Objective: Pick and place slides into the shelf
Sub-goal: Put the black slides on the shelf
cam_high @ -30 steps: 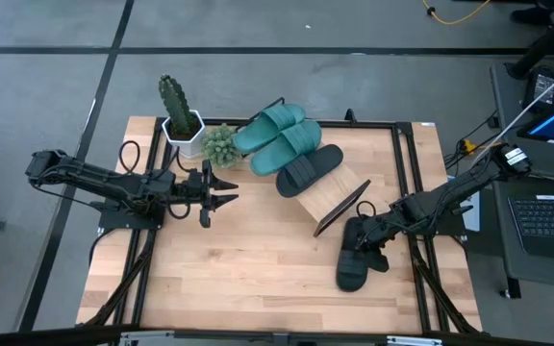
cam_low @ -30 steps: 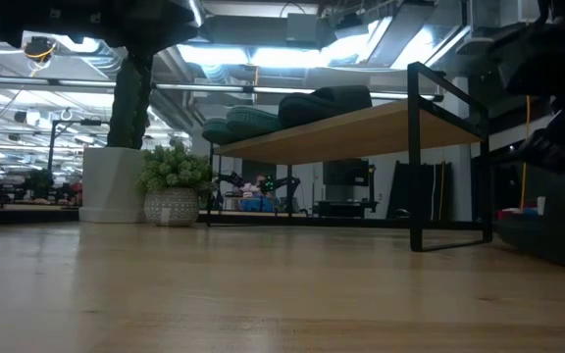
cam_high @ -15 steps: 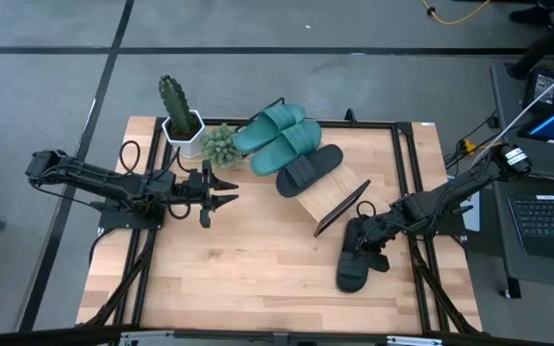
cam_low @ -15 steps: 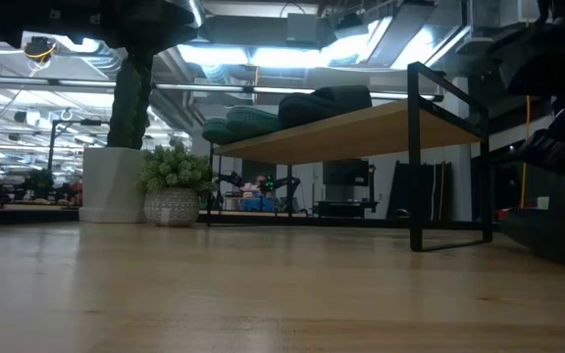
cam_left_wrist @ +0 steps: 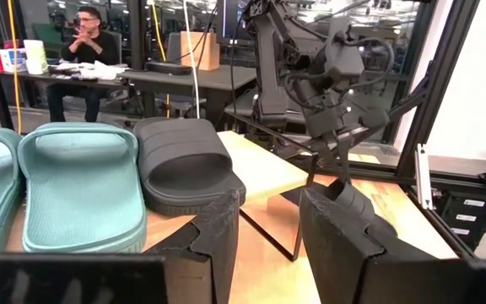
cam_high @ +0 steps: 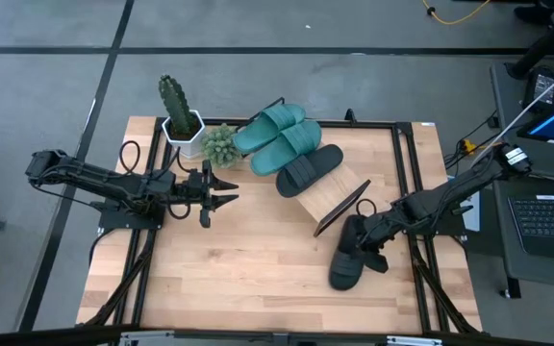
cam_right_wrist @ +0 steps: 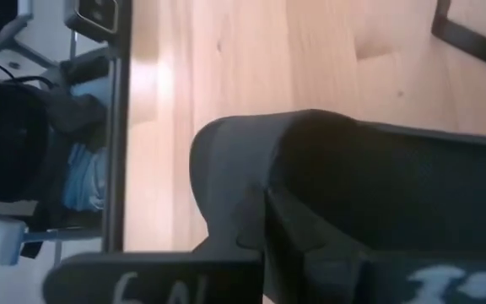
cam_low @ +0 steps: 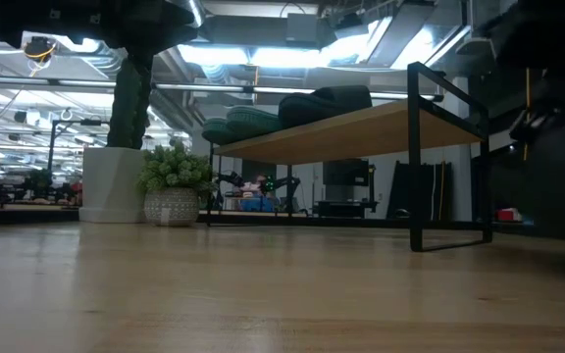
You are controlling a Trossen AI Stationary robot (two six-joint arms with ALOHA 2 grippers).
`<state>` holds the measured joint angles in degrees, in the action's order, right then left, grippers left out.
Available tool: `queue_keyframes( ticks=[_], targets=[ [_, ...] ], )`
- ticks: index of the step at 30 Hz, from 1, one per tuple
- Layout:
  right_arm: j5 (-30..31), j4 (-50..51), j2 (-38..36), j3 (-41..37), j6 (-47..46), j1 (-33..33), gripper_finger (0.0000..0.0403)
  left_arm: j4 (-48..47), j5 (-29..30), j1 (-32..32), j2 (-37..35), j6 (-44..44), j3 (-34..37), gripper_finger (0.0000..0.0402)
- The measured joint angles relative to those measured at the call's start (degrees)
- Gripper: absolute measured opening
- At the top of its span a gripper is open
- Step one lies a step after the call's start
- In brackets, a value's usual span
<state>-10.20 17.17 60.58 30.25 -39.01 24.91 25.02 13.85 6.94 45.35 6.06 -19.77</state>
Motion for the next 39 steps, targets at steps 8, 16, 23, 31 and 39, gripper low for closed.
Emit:
queue_keyframes(
  ticks=[8,16,23,31,39],
  targets=[
    [0.0,2.1,0.0,5.8,-2.8,1.7,0.0003,0.0,0.0,0.0,0.0,0.0,0.0,0.0119],
    [6.6,5.7,0.0,13.8,-4.4,6.5,0.0002,-0.1,0.0,0.0,0.0,0.0,0.0,0.0119],
    [20.7,18.8,0.1,22.8,-4.0,10.0,0.0002,-0.1,0.0,0.0,0.0,0.0,0.0,0.0119],
    [29.0,22.4,0.1,27.2,-2.2,8.5,0.0002,-0.1,0.0,0.0,0.0,0.0,0.0,0.0119],
    [29.2,22.2,0.1,30.5,5.9,1.2,0.0002,-0.1,0.0,0.0,0.0,-0.1,0.0,0.0119]
  ],
)
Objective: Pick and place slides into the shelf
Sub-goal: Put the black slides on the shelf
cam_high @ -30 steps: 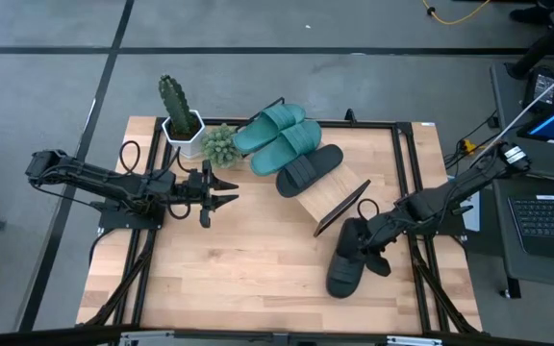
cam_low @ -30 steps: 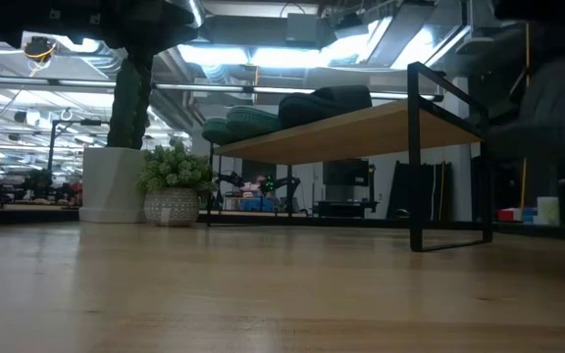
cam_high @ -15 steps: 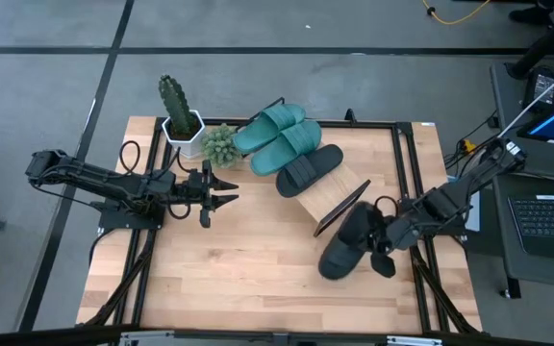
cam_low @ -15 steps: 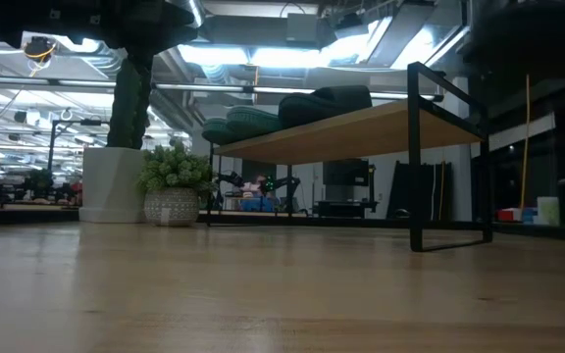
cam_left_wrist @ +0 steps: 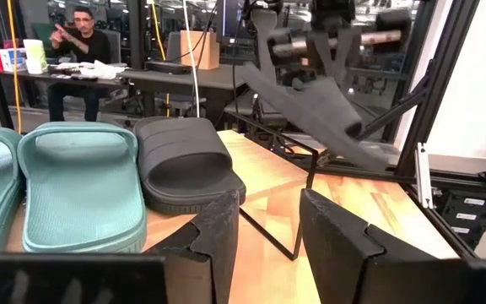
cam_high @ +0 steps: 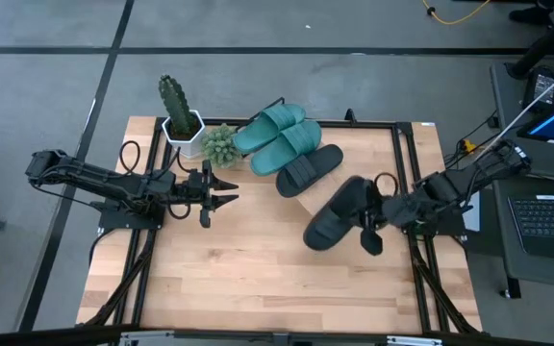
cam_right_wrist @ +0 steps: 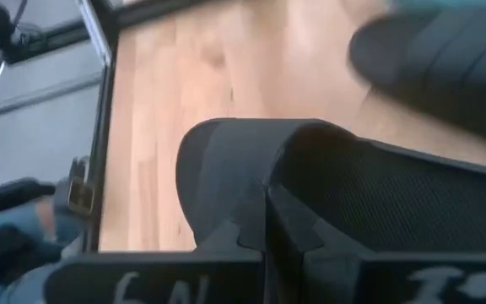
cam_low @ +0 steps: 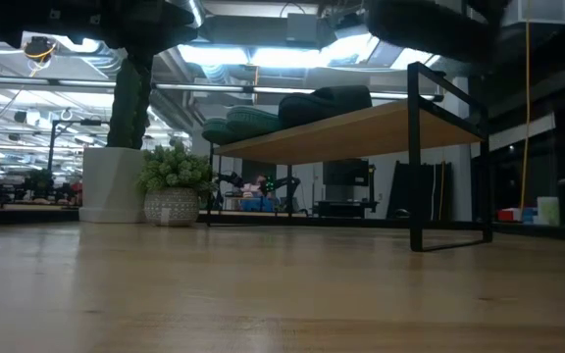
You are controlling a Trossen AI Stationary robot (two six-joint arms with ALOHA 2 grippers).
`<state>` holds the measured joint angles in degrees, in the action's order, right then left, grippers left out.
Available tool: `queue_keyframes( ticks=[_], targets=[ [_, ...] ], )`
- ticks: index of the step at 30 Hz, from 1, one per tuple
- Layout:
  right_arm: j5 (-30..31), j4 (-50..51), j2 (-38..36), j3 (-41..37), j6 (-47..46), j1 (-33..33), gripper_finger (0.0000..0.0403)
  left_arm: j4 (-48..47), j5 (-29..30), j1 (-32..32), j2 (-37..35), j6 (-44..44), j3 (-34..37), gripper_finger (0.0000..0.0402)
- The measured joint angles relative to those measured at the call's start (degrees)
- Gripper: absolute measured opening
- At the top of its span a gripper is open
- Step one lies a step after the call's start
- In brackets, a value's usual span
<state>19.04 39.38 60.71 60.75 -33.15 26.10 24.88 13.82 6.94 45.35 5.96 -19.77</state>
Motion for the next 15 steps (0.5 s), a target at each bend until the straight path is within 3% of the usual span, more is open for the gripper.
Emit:
queue_keyframes(
  ticks=[6,15],
  targets=[
    [-0.1,-0.3,0.0,5.1,6.2,-5.4,0.0002,0.0,0.0,0.0,0.0,0.0,0.0,0.0119],
    [-3.5,-0.6,3.2,5.6,4.7,-13.4,0.0002,0.0,0.0,0.0,0.0,0.0,0.0,0.0119]
  ],
)
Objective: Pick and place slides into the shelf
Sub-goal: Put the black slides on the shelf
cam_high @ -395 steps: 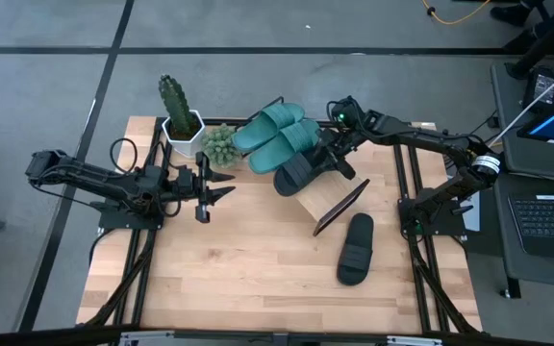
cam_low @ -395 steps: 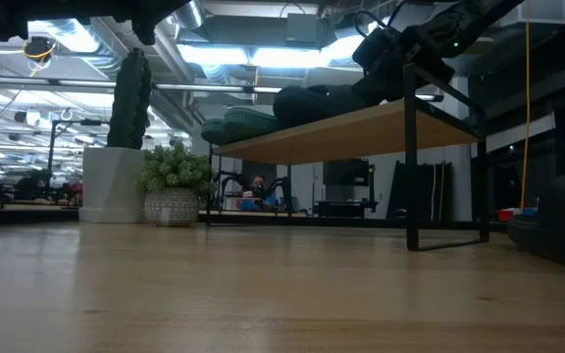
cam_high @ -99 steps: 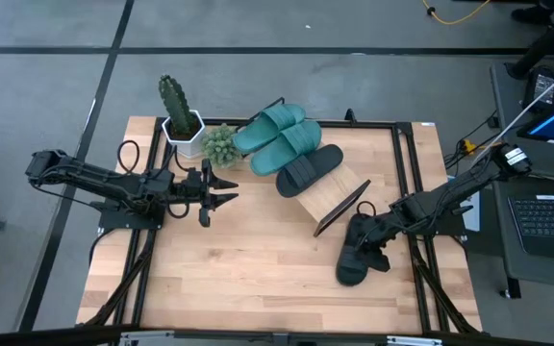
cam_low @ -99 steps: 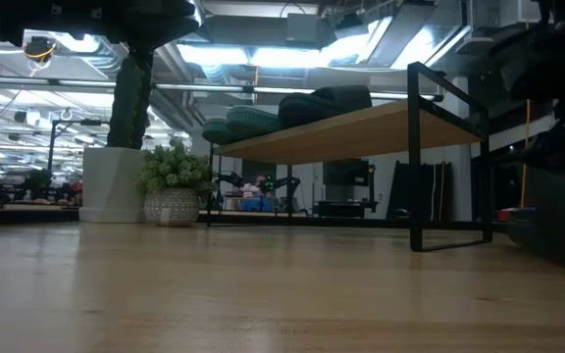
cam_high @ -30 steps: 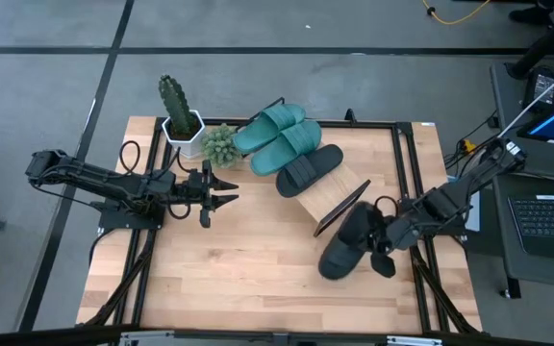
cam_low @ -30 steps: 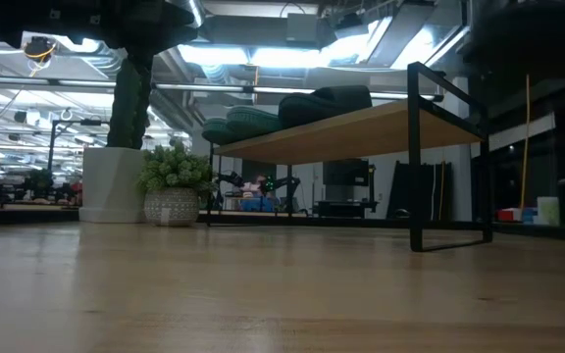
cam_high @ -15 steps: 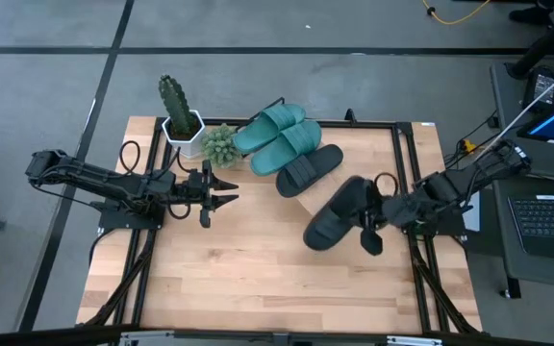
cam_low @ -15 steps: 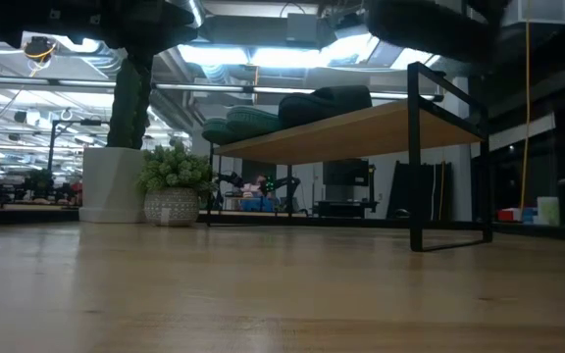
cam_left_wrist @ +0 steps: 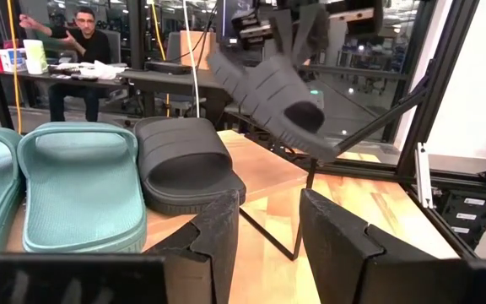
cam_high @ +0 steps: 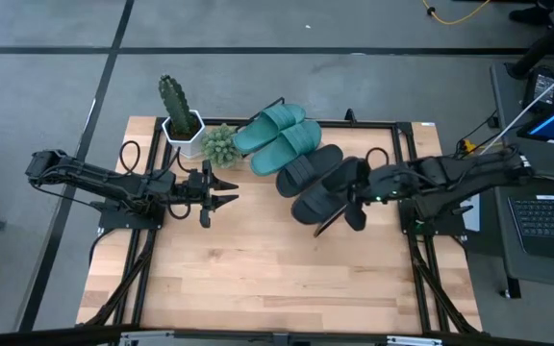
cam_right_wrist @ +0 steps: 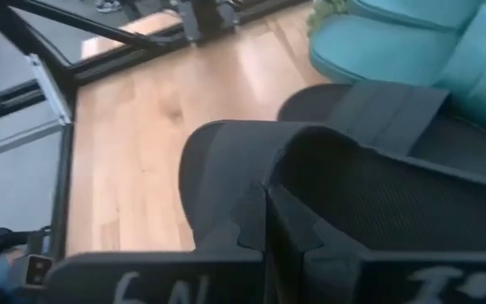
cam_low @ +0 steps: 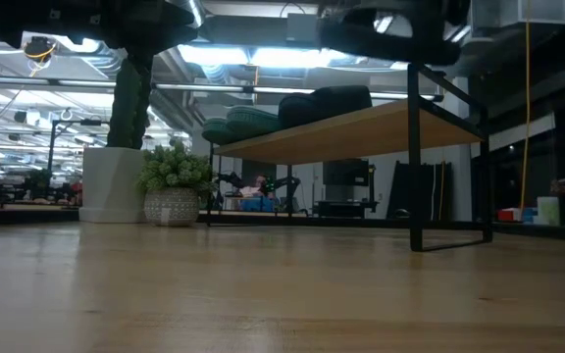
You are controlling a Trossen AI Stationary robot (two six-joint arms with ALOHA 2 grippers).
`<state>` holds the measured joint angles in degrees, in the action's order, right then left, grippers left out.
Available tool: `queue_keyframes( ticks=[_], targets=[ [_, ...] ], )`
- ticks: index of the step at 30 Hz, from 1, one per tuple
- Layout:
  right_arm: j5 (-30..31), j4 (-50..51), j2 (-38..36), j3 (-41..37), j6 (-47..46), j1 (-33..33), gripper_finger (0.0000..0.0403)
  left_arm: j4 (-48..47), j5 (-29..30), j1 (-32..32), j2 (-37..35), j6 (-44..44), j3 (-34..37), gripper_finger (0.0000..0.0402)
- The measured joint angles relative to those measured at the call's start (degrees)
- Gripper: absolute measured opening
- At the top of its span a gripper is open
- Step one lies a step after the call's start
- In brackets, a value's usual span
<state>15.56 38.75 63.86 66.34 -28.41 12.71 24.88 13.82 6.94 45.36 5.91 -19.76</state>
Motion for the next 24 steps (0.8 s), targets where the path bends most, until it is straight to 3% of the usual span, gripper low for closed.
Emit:
queue_keyframes(
  ticks=[12,24],
  targets=[
    [-7.7,-2.0,4.1,-0.1,-4.7,-6.1,0.0002,0.0,0.0,0.0,0.0,0.0,0.0,0.0119],
    [-7.7,-2.2,5.4,-0.1,-7.4,-6.2,0.0002,0.0,0.0,0.0,0.0,0.0,0.0,0.0119]
  ],
)
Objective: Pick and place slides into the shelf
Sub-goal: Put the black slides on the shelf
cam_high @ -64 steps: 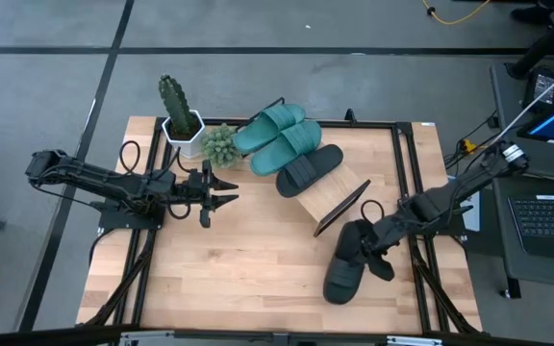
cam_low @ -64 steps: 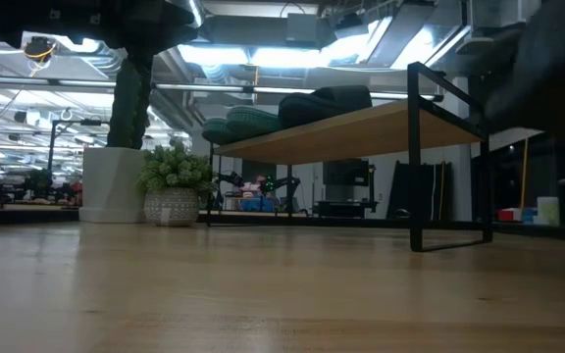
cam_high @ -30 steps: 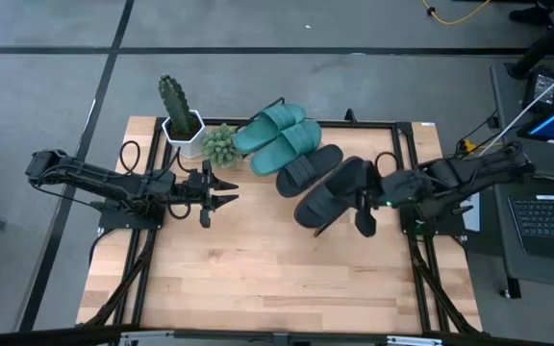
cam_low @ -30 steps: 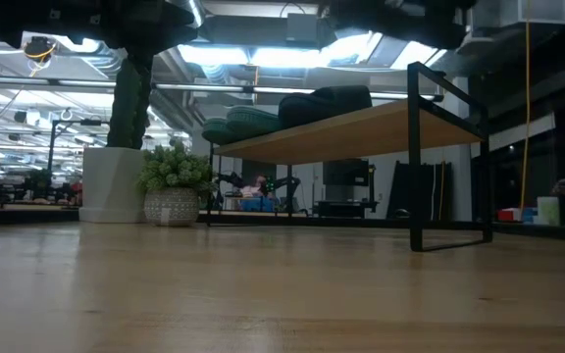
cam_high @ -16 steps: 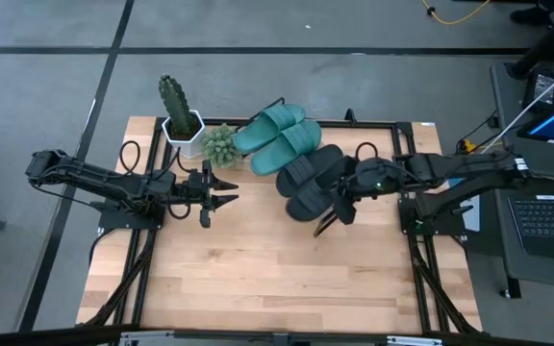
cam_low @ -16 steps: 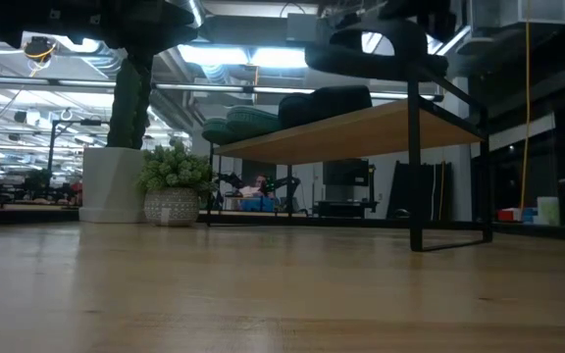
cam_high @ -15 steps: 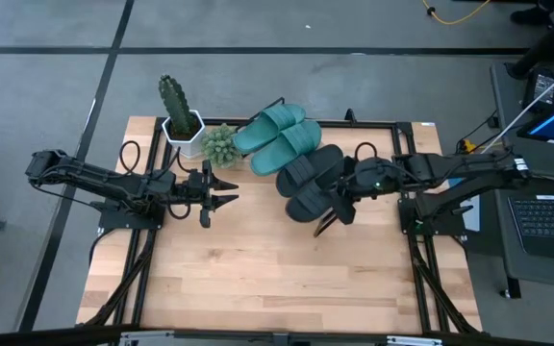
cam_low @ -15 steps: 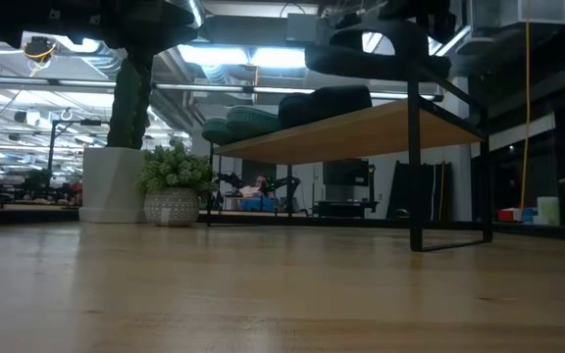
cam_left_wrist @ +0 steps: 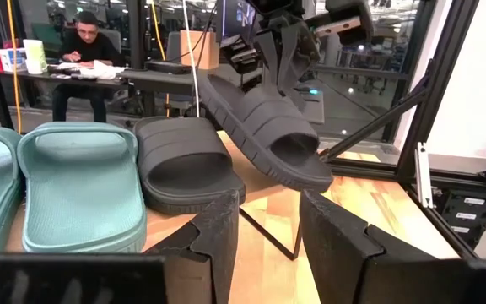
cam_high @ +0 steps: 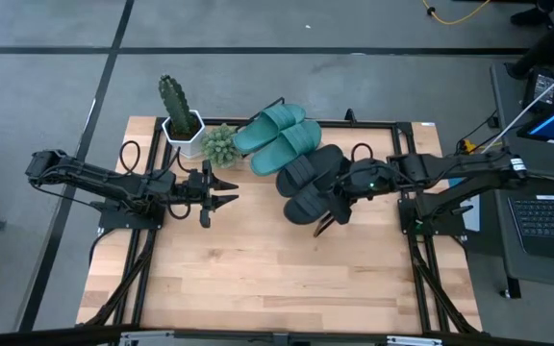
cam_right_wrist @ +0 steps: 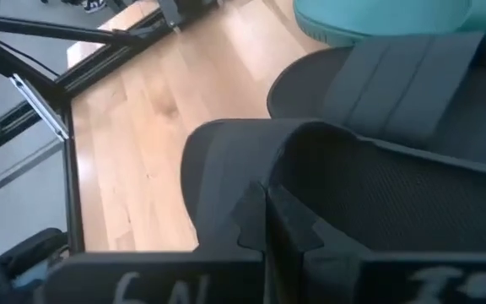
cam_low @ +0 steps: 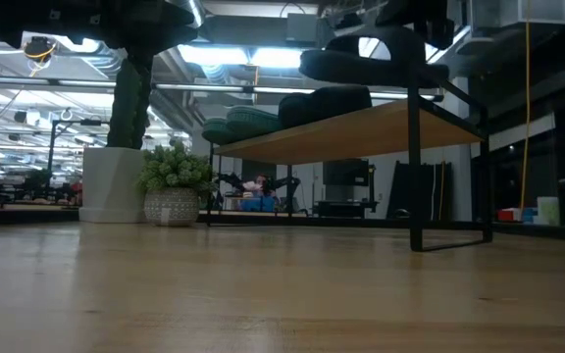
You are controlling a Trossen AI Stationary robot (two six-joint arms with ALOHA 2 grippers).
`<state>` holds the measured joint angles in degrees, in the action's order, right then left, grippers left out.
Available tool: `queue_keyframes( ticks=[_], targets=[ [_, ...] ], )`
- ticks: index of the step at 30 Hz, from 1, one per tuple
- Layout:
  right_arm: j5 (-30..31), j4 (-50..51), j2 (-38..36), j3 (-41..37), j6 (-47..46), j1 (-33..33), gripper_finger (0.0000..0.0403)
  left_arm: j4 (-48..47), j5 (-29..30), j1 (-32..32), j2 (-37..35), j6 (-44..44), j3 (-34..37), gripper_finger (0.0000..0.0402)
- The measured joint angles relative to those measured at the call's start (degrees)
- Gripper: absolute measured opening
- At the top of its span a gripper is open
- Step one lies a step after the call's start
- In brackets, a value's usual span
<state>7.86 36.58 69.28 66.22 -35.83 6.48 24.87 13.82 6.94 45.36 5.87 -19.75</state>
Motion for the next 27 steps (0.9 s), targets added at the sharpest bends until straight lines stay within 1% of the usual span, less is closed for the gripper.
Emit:
queue_keyframes(
  ticks=[6,14,20,27],
  targets=[
    [0.0,1.7,1.7,0.0,-0.1,0.0,0.0002,0.0,0.0,0.0,0.0,0.0,0.0,0.0119],
    [0.2,3.5,1.0,0.0,-2.1,0.0,0.0002,0.0,0.0,0.0,0.0,0.0,0.0,0.0119],
    [0.8,7.8,1.0,0.0,-5.8,0.0,0.0002,0.0,0.0,0.0,0.0,0.0,0.0,0.0119],
    [1.5,8.0,1.0,0.0,-5.5,0.0,0.0002,0.0,0.0,0.0,0.0,0.0,0.0,0.0119]
  ],
)
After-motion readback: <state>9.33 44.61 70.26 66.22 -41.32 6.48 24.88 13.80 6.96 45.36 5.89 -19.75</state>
